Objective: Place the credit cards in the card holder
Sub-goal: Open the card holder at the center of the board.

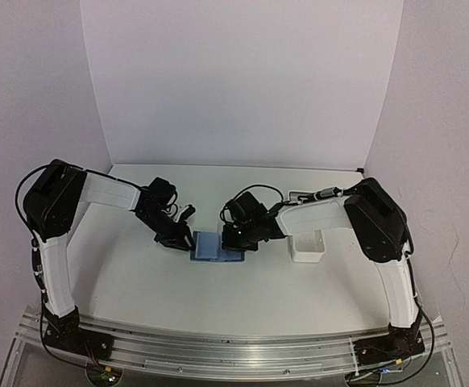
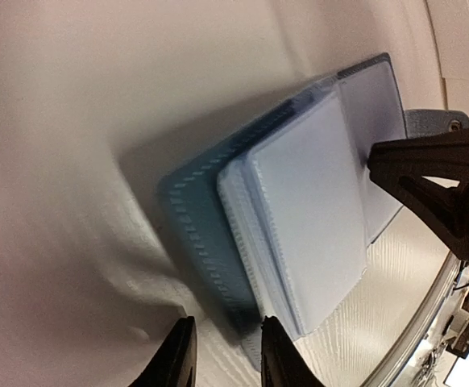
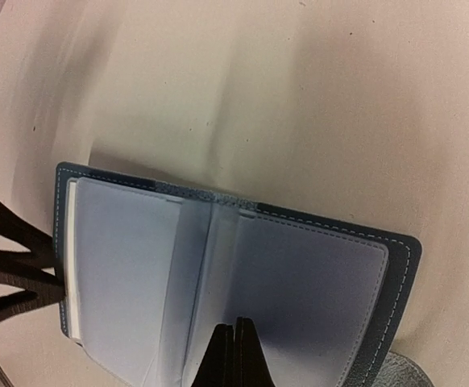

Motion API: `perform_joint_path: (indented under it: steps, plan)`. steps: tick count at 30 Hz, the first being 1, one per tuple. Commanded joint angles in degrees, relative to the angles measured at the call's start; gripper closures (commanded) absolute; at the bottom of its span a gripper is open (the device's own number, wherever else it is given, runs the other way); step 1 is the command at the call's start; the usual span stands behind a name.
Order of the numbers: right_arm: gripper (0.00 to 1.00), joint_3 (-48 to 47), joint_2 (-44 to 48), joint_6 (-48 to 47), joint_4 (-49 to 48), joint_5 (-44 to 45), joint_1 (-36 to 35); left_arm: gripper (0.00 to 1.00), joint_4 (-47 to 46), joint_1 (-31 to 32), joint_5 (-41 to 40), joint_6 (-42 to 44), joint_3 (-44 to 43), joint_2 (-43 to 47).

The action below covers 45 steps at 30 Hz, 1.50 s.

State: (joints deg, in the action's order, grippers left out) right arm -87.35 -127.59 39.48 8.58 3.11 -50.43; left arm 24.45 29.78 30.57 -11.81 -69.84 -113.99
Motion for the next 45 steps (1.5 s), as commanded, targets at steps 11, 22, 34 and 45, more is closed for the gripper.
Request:
perform_joint_path:
  steps: [11, 22, 34, 45]
  plan:
    - [1.00, -5.64, 2.17, -5.34, 1.88, -4.31, -0.61, 0.73, 3.09, -1.70, 8.91, 15.08, -4.52, 10.01]
    - [1.00, -4.36, 1.77, 0.58, 0.56, -3.88, -0.11, 0.84, 1.72, 1.78, 5.92, 2.86, -11.36, -5.34]
    - [1.00, 6.64, 3.14, 6.06, -3.68, -5.30, 1.76, 0.88, 1.97, 3.09, -0.92, 1.25, -7.43, -8.74]
    - [1.00, 5.88, 6.83, 3.21, -5.34, -9.09, 2.20, 0.82, -1.70, 3.95, 1.35, 9.73, -10.94, -4.38]
